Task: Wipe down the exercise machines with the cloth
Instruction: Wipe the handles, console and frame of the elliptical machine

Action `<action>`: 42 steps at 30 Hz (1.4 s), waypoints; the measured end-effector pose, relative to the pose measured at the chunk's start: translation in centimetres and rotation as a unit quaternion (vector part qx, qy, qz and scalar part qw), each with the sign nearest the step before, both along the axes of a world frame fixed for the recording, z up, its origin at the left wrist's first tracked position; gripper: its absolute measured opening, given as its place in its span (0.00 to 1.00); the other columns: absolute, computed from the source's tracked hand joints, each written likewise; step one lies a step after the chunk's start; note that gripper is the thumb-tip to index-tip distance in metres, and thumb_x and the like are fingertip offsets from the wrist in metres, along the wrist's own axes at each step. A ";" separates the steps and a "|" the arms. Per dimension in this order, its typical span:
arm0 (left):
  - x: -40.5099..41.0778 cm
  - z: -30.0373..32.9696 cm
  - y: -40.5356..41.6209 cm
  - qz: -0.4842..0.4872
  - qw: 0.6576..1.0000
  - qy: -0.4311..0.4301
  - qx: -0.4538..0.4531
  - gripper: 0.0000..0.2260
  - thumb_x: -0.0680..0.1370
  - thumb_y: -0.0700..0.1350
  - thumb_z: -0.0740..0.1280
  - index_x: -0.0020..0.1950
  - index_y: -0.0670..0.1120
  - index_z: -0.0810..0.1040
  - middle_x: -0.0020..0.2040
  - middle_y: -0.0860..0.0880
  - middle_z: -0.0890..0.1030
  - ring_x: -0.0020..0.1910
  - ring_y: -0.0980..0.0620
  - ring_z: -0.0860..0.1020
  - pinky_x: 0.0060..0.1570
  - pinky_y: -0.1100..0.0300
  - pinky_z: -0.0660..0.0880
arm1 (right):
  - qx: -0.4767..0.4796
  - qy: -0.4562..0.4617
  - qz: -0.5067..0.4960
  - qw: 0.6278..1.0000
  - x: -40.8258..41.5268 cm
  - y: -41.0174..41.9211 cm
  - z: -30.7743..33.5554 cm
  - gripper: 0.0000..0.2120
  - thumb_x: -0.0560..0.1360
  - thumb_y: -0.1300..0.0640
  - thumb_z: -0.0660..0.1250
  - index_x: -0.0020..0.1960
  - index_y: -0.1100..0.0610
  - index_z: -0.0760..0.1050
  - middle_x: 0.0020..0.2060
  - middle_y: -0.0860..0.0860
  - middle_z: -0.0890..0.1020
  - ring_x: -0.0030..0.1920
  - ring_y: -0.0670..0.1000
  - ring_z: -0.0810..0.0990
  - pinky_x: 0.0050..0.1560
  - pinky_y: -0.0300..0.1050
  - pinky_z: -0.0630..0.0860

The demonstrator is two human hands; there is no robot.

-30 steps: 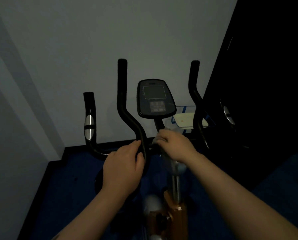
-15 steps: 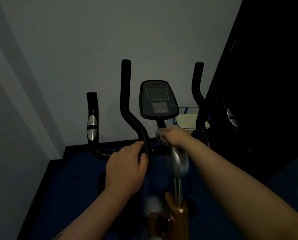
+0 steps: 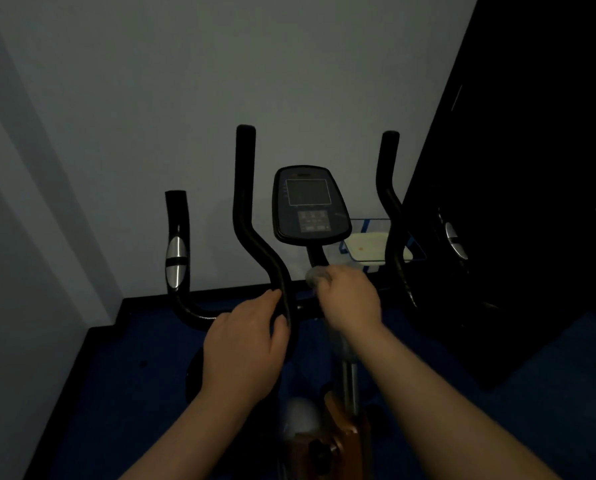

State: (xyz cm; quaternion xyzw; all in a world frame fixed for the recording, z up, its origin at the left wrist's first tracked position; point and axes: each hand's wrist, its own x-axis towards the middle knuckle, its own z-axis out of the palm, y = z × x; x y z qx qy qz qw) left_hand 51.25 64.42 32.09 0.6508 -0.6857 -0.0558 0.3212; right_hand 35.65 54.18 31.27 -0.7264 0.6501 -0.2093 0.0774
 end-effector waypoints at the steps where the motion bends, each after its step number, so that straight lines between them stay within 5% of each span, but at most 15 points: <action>1: 0.0 -0.1 0.0 -0.003 1.000 0.001 -0.001 0.19 0.81 0.50 0.58 0.71 0.50 0.71 0.61 0.52 0.79 0.56 0.53 0.77 0.49 0.60 0.67 | -0.078 -0.053 0.001 0.996 -0.6 1.8 -1.5 0.14 0.80 0.56 0.56 0.61 0.56 0.75 0.59 0.52 0.78 0.58 0.51 0.74 0.57 0.48 0.74; 5: 0.0 -0.2 -0.3 0.001 1.000 0.007 -0.009 0.21 0.80 0.52 0.54 0.71 0.50 0.72 0.60 0.52 0.80 0.55 0.54 0.78 0.49 0.61 0.67 | -0.187 -0.130 0.025 0.973 -2.0 7.9 -5.8 0.22 0.81 0.53 0.53 0.73 0.55 0.65 0.75 0.51 0.63 0.75 0.50 0.58 0.74 0.44 0.58; 12: -0.1 -0.3 -0.3 0.010 0.999 -0.029 -0.016 0.20 0.79 0.52 0.55 0.68 0.49 0.75 0.54 0.50 0.82 0.49 0.50 0.79 0.43 0.60 0.64 | -0.095 -0.171 -0.011 0.981 -1.6 3.8 -2.6 0.21 0.83 0.52 0.54 0.75 0.53 0.64 0.74 0.50 0.65 0.74 0.50 0.61 0.74 0.48 0.59; 17: 0.0 -0.1 0.1 0.003 1.000 -0.020 -0.019 0.18 0.79 0.48 0.60 0.68 0.49 0.75 0.56 0.51 0.82 0.50 0.52 0.79 0.42 0.61 0.65 | -0.191 -0.097 0.080 0.973 -2.7 7.5 -5.2 0.21 0.81 0.53 0.55 0.73 0.55 0.67 0.73 0.48 0.65 0.76 0.47 0.58 0.74 0.39 0.55; 20: -0.1 -0.1 -0.2 0.001 0.999 -0.024 -0.034 0.18 0.80 0.49 0.58 0.68 0.48 0.74 0.55 0.51 0.82 0.50 0.51 0.79 0.43 0.60 0.66 | -0.096 -0.166 0.024 0.981 -2.8 4.2 -1.2 0.14 0.82 0.53 0.56 0.62 0.54 0.76 0.60 0.45 0.76 0.62 0.50 0.74 0.55 0.40 0.69; 22: -0.1 -0.1 -0.3 0.004 0.999 -0.024 -0.040 0.19 0.78 0.51 0.56 0.66 0.48 0.76 0.50 0.50 0.83 0.45 0.50 0.79 0.40 0.60 0.65 | 0.072 -0.071 -0.042 0.994 -1.3 0.1 1.2 0.13 0.81 0.52 0.56 0.54 0.56 0.78 0.53 0.52 0.80 0.49 0.53 0.77 0.42 0.43 0.69; 24: -0.2 -0.1 -0.2 0.008 0.999 -0.024 -0.037 0.20 0.78 0.51 0.56 0.66 0.47 0.77 0.51 0.49 0.83 0.45 0.49 0.80 0.40 0.60 0.65 | 0.139 0.061 -0.035 0.988 0.5 -1.6 2.4 0.15 0.81 0.54 0.56 0.61 0.57 0.76 0.57 0.56 0.79 0.52 0.55 0.77 0.46 0.45 0.73; 26: 0.0 -0.2 -0.1 0.009 0.999 -0.026 -0.036 0.20 0.78 0.50 0.57 0.66 0.48 0.77 0.51 0.49 0.83 0.46 0.50 0.80 0.41 0.60 0.65 | 0.116 0.082 0.029 0.989 0.6 -1.3 2.2 0.15 0.81 0.55 0.56 0.62 0.55 0.76 0.58 0.55 0.78 0.55 0.54 0.77 0.48 0.46 0.74; 29: 0.0 0.2 0.0 0.006 0.999 -0.018 -0.031 0.17 0.80 0.49 0.59 0.67 0.50 0.75 0.53 0.51 0.82 0.48 0.52 0.79 0.42 0.61 0.64 | 0.046 -0.085 0.169 0.981 -2.8 1.4 1.0 0.12 0.80 0.53 0.60 0.58 0.49 0.80 0.56 0.43 0.79 0.56 0.46 0.77 0.54 0.44 0.73; 31: -0.1 0.1 -0.3 0.015 0.999 -0.005 -0.037 0.17 0.80 0.49 0.60 0.68 0.51 0.74 0.54 0.52 0.82 0.49 0.53 0.78 0.43 0.61 0.63 | 0.092 -0.176 0.152 0.968 -3.8 0.5 1.7 0.12 0.80 0.52 0.62 0.59 0.48 0.80 0.56 0.42 0.79 0.58 0.46 0.77 0.58 0.42 0.72; 34: -0.2 0.3 -0.3 0.016 0.999 0.010 -0.034 0.16 0.80 0.50 0.60 0.67 0.52 0.74 0.53 0.52 0.81 0.49 0.53 0.77 0.44 0.60 0.62 | 0.062 -0.013 0.044 0.997 -1.2 -0.1 1.4 0.13 0.81 0.50 0.57 0.55 0.51 0.80 0.49 0.50 0.82 0.50 0.53 0.79 0.49 0.48 0.76; 36: -0.1 0.4 -0.1 0.017 0.999 0.012 -0.028 0.16 0.80 0.49 0.60 0.68 0.51 0.74 0.54 0.52 0.81 0.49 0.52 0.77 0.44 0.60 0.62 | -0.077 0.120 0.078 0.987 0.9 1.8 -0.2 0.11 0.79 0.58 0.57 0.51 0.53 0.79 0.46 0.50 0.81 0.48 0.53 0.78 0.52 0.49 0.73; 39: -0.1 0.1 -0.1 0.010 0.999 0.003 -0.034 0.17 0.80 0.49 0.58 0.68 0.51 0.74 0.54 0.52 0.82 0.49 0.53 0.78 0.44 0.60 0.63 | -0.146 0.062 0.154 0.975 -0.9 3.5 -1.7 0.13 0.79 0.54 0.55 0.53 0.51 0.79 0.48 0.45 0.81 0.53 0.47 0.76 0.60 0.44 0.66; 42: 0.0 -0.1 0.0 0.001 0.999 -0.010 -0.047 0.18 0.78 0.48 0.57 0.65 0.48 0.77 0.52 0.52 0.83 0.48 0.52 0.80 0.46 0.61 0.66 | -0.150 0.047 0.136 0.978 -1.6 2.5 -1.2 0.18 0.80 0.48 0.51 0.49 0.49 0.79 0.45 0.44 0.81 0.50 0.46 0.76 0.56 0.42 0.65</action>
